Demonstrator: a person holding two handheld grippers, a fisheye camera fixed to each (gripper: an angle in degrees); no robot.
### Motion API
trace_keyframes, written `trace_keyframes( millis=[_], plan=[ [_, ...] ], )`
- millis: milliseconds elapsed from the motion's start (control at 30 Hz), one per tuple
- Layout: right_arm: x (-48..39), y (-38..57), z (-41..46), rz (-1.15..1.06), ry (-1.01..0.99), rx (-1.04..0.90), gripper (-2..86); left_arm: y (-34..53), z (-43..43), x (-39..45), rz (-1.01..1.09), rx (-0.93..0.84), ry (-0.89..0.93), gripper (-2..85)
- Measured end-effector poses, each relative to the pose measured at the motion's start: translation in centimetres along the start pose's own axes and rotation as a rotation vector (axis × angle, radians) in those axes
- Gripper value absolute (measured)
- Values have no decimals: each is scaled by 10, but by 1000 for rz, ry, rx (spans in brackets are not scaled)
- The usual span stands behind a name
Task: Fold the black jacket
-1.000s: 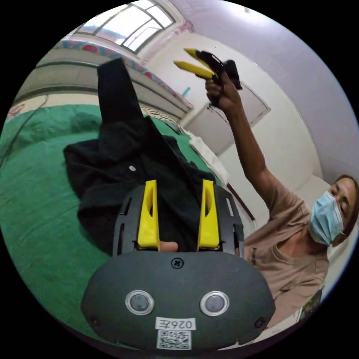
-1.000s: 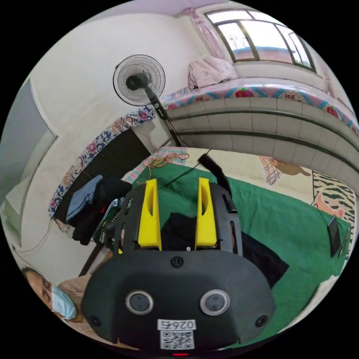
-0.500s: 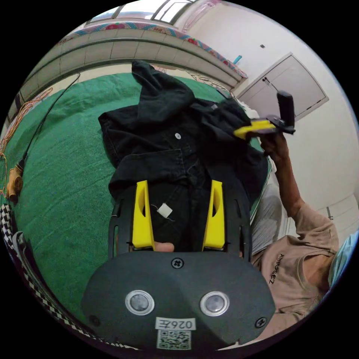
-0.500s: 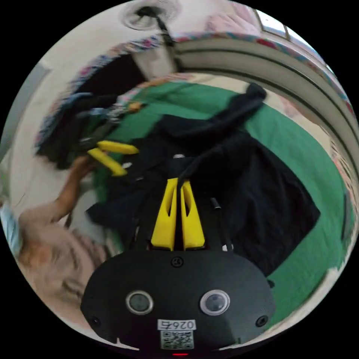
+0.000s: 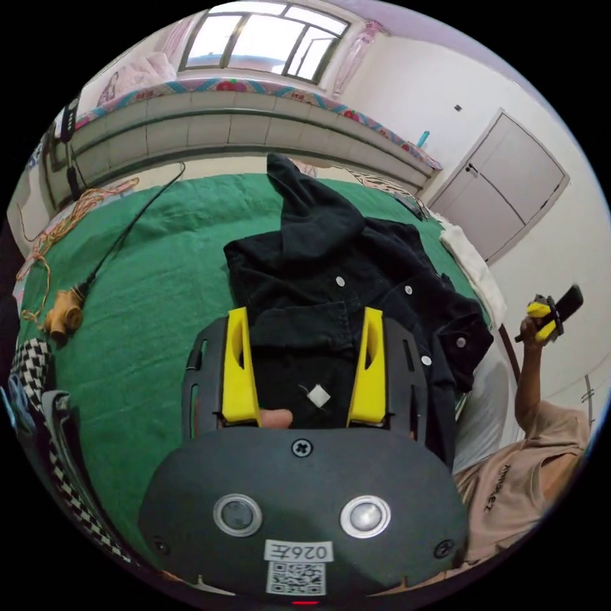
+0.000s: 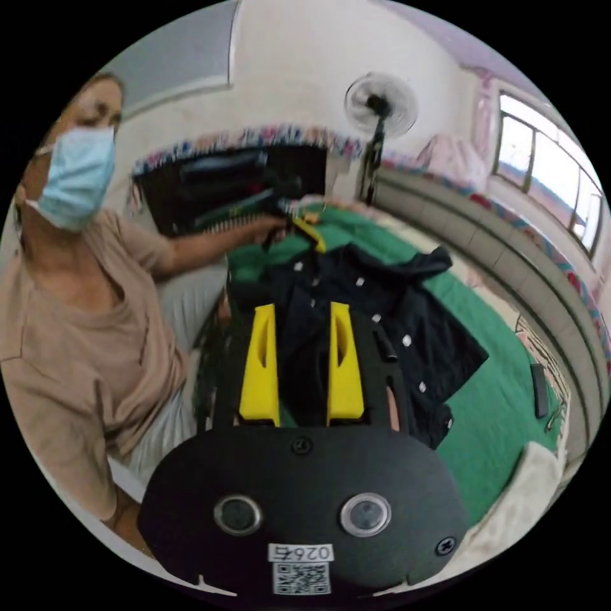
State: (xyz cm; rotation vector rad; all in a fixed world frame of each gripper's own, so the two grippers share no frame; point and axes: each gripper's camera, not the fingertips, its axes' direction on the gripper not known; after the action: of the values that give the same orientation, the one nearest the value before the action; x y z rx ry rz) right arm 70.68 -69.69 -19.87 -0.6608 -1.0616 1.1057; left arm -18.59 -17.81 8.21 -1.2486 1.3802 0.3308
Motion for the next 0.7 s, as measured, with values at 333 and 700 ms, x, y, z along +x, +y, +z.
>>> trace_keyframes(
  millis=[333, 700],
  plan=[
    [272, 52, -10, 841, 234, 33, 144, -80, 69, 24, 238, -205, -316, 356],
    [317, -2, -2, 575, 102, -255, -9, -100, 19, -87, -180, 75, 312, 32]
  ],
)
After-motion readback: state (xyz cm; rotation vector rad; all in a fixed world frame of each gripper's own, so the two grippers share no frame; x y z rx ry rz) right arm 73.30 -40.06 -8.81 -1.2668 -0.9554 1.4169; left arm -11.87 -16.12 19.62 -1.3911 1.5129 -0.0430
